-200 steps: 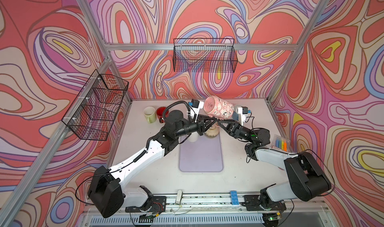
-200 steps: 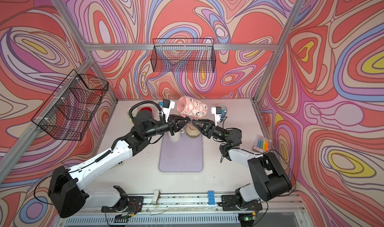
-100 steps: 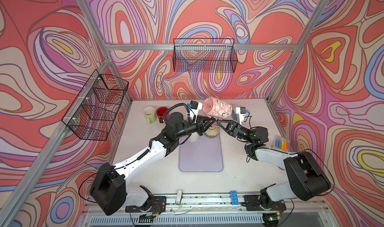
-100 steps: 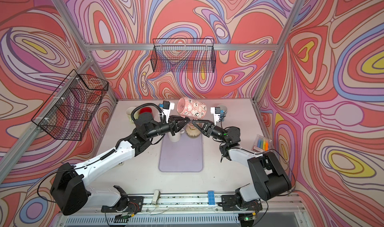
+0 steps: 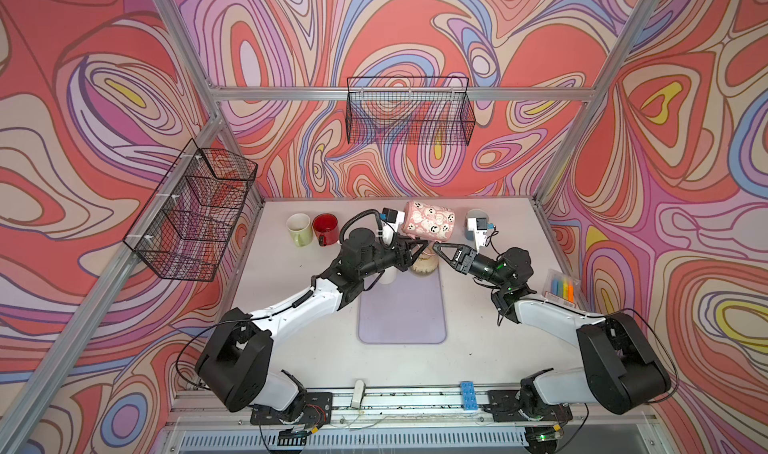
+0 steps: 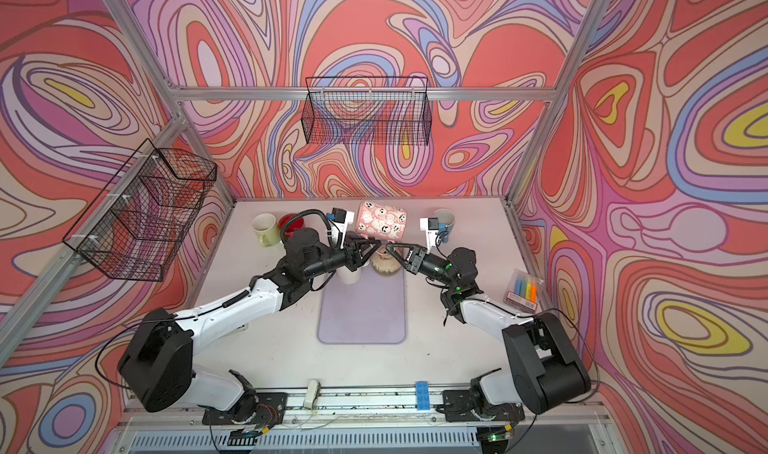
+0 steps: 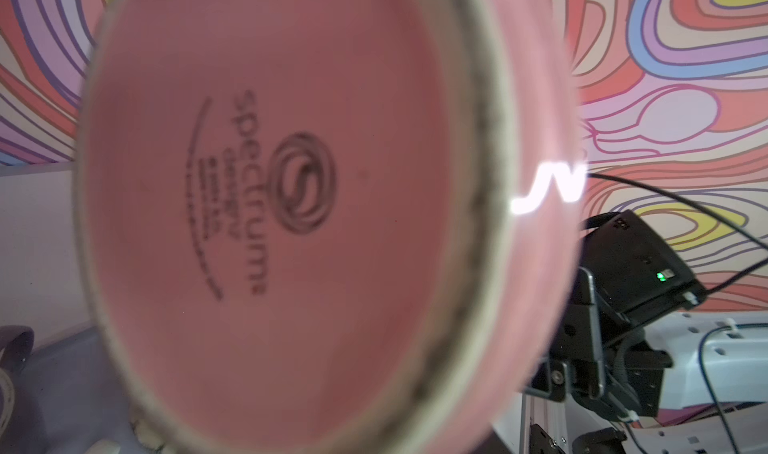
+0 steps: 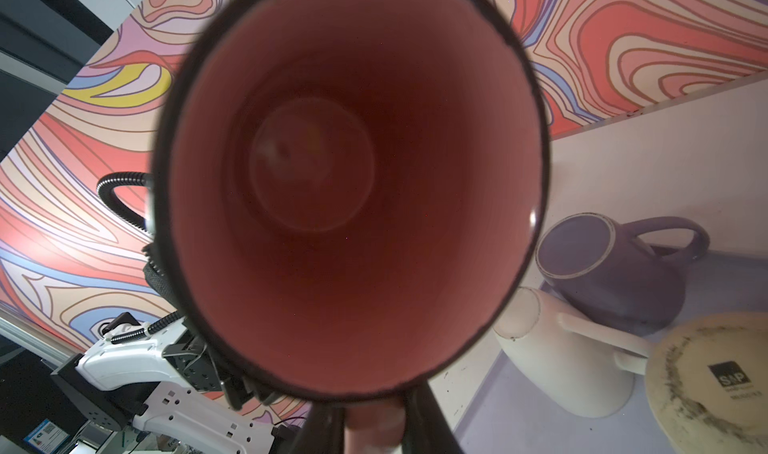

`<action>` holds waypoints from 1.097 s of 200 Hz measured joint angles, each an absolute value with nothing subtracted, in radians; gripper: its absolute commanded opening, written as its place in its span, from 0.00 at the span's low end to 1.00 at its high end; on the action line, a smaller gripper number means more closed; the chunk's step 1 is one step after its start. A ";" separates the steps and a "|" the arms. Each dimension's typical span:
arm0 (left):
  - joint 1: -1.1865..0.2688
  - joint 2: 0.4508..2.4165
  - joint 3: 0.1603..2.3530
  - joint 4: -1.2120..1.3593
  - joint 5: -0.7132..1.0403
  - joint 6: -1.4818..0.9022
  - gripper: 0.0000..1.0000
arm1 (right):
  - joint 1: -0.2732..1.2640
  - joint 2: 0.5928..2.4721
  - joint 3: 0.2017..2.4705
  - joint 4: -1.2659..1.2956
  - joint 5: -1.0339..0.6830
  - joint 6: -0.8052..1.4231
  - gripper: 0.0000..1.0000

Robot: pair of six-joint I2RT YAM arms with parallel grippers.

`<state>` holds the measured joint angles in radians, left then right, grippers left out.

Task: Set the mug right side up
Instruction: 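Close the right gripper on the pink mug's handle while the left gripper holds it, then open the left gripper and withdraw while the right gripper pulls the mug upright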

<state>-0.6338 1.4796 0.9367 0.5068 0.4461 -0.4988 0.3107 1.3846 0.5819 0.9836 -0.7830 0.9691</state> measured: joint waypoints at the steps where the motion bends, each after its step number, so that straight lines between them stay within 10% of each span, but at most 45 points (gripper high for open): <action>1: -0.634 1.481 0.936 0.507 0.446 -0.499 0.49 | 0.311 1.383 0.582 0.980 -0.781 0.966 0.00; 219: -0.596 1.411 0.832 0.351 0.293 -0.405 0.66 | 0.321 1.161 0.669 0.139 -0.581 0.543 0.00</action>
